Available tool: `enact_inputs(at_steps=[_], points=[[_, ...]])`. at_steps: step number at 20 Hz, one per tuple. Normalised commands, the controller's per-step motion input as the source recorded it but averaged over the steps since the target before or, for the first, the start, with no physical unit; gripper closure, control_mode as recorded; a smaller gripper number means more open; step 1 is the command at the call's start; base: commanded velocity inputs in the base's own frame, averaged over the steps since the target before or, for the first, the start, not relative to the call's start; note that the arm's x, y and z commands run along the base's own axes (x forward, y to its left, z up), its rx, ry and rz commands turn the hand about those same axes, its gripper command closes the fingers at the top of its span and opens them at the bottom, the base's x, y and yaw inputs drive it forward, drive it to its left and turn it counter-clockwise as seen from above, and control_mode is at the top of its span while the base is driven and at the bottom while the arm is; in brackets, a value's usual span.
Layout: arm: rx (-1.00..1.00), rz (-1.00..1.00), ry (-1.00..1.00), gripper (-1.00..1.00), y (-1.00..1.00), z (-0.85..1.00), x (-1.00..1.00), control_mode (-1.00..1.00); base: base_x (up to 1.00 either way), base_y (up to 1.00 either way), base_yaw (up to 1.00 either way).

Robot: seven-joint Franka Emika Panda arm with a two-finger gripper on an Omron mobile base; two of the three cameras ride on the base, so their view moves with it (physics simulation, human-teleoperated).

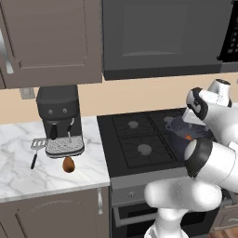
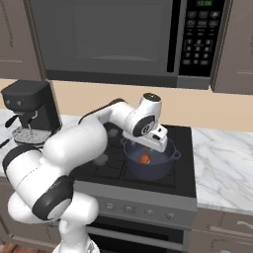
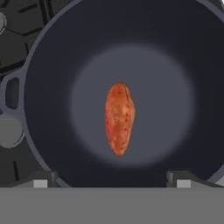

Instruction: Put the potato and sweet potato in the pot. Retrieve the spatula and lightly stir the vegetables in the pot.

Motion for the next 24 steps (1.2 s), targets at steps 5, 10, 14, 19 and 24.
enact_inputs(at_steps=[5, 10, 14, 19, 24], points=[[0.00, 0.00, 0.00, -1.00, 0.42, 0.44, -0.51, -1.00, 0.00, 0.00, 0.00], [-0.03, 0.03, -0.05, -1.00, 0.94, 0.23, -0.60, -1.00, 0.00, 0.00, 0.00], [-0.09, 0.06, -0.05, -1.00, 1.00, 0.11, -0.49, -1.00, 0.00, 0.00, 0.00], [-0.11, 0.08, -0.07, -1.00, 1.00, 0.00, -0.37, -1.00, 0.00, 0.00, 0.00], [-0.12, 0.12, -0.08, -1.00, 1.00, 0.00, -0.26, -1.00, 0.00, 0.00, 0.00]])
